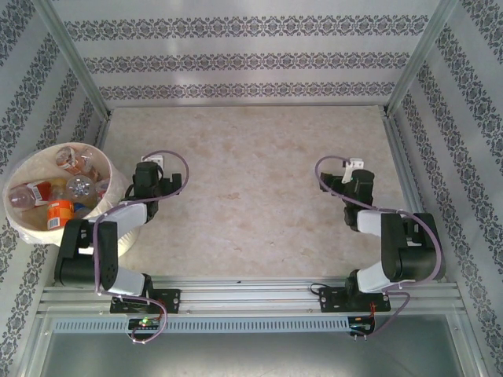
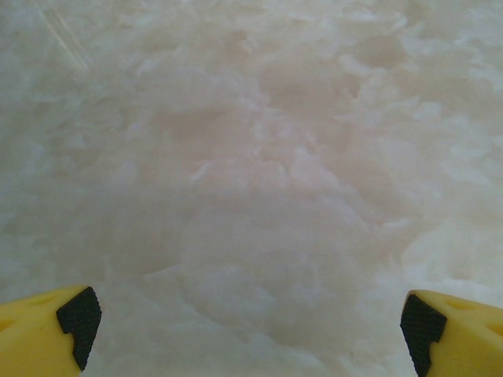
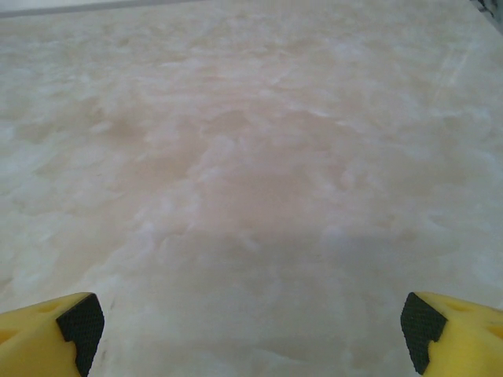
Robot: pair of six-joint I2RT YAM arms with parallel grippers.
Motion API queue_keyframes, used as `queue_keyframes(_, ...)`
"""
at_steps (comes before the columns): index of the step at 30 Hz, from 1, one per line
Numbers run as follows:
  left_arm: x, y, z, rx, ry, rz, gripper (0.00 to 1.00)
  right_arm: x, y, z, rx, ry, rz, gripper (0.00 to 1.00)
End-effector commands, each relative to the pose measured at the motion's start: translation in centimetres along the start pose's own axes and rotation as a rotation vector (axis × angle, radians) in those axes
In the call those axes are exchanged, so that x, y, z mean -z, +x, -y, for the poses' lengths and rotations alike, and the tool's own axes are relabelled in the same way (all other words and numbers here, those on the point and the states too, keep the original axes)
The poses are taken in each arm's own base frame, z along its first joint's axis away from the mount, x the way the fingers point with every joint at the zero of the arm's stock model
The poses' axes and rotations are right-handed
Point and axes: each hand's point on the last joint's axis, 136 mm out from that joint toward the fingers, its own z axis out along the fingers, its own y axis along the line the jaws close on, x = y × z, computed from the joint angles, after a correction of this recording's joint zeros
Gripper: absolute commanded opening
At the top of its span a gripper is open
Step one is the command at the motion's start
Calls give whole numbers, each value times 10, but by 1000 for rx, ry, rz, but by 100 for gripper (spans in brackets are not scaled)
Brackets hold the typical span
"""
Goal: Put the plastic bottles in the bin
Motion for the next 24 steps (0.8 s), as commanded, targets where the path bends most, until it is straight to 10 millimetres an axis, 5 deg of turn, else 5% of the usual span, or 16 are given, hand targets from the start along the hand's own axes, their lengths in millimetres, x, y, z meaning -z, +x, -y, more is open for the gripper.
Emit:
queue_keyframes(1, -6, -25, 0, 16, 41, 152, 100, 9, -23, -7, 67, -3, 183, 98)
queue_keyframes(8, -5, -7, 3, 12, 70, 251, 100, 2, -28, 6, 41, 87, 150, 98)
queue_keyframes(13, -2, -7, -16, 50, -86, 258, 100, 2, -27, 5, 42, 88, 142, 98)
queue_keyframes(24, -2, -8, -15, 50, -85, 262, 100, 0, -26, 1, 52, 58, 132, 98)
